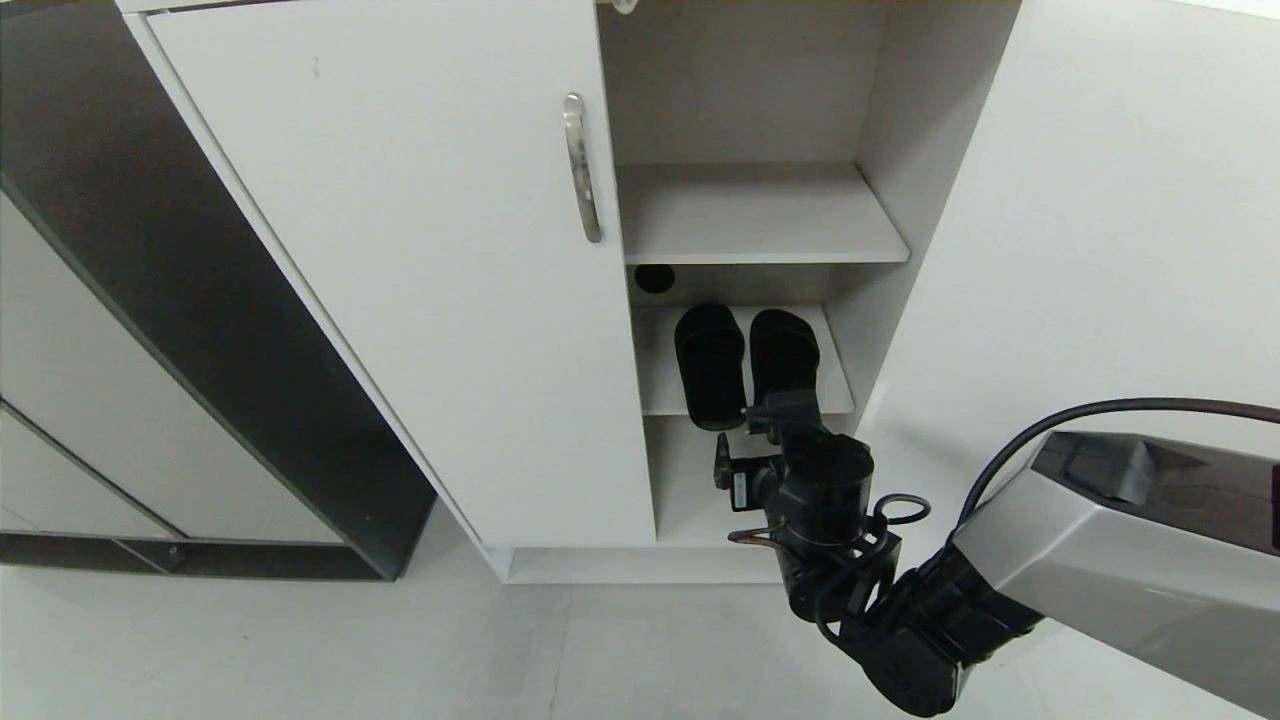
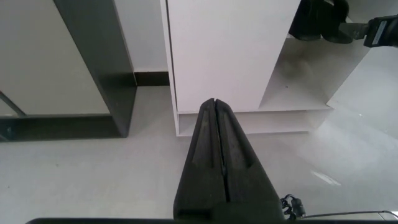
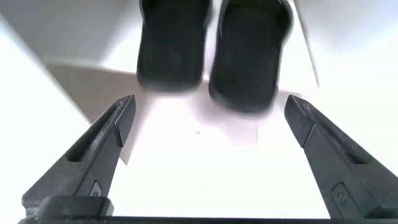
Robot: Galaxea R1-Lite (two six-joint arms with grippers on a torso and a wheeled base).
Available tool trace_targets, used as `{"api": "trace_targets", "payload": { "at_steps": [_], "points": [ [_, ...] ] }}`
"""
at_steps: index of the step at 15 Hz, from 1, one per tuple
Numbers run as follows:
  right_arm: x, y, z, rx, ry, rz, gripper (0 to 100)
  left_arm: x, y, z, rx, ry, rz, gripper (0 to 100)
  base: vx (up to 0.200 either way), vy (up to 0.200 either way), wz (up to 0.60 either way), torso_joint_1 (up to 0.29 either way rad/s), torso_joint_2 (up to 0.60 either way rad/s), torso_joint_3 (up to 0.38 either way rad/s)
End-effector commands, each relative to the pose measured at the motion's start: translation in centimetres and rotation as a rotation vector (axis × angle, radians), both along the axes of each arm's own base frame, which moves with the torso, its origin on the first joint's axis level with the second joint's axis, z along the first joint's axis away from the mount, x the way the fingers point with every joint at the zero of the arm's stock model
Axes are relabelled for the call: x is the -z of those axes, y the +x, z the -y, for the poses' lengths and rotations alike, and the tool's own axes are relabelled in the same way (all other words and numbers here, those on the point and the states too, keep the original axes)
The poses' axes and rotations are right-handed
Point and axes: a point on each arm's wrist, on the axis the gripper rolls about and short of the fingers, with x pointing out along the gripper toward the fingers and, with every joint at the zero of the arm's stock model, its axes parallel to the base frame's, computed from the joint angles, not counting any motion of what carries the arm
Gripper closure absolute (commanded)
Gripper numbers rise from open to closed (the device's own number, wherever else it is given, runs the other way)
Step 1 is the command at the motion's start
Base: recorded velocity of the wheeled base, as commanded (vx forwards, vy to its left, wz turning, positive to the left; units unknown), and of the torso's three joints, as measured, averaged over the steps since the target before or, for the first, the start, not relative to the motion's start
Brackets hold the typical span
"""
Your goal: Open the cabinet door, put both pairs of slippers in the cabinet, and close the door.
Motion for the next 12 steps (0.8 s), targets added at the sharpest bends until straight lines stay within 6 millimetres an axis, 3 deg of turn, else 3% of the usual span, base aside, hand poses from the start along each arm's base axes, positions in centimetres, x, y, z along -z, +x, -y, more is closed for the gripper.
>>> {"api": "trace_targets", "payload": {
  "at_steps": [1, 9, 12],
  "points": [
    [-0.05, -0.1, 0.14, 0.001, -0.002, 0.001, 0, 0.0, 0.01, 0.0, 0.002, 0.003, -0.001, 100, 0.0, 0.0, 0.0, 0.0, 0.0, 0.0],
    [0.1, 0.08, 0.41, 0.009, -0.005, -0.003, 0, 0.0, 0.01, 0.0, 0.001, 0.0, -0.002, 100, 0.0, 0.0, 0.0, 0.0, 0.0, 0.0],
    [0.1, 0.16, 0.5, 0.012, -0.005, -0.003, 0, 0.0, 0.01, 0.0, 0.001, 0.0, -0.002, 100, 0.0, 0.0, 0.0, 0.002, 0.0, 0.157]
  ]
}}
